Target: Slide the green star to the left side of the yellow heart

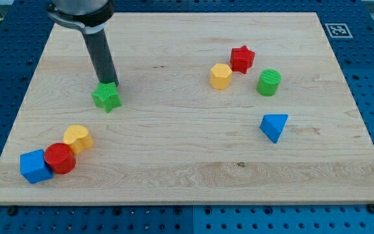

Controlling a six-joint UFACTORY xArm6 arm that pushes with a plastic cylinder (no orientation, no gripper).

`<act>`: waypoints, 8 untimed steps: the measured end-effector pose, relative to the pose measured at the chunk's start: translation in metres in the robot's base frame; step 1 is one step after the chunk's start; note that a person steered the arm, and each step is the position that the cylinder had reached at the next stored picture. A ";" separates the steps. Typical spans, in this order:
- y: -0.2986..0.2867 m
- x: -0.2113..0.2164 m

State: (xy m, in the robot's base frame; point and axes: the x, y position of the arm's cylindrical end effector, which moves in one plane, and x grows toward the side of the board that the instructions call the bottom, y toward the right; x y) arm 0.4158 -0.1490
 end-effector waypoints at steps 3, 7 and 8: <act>0.017 0.020; 0.009 0.043; -0.014 0.052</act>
State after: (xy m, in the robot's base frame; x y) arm 0.4681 -0.1626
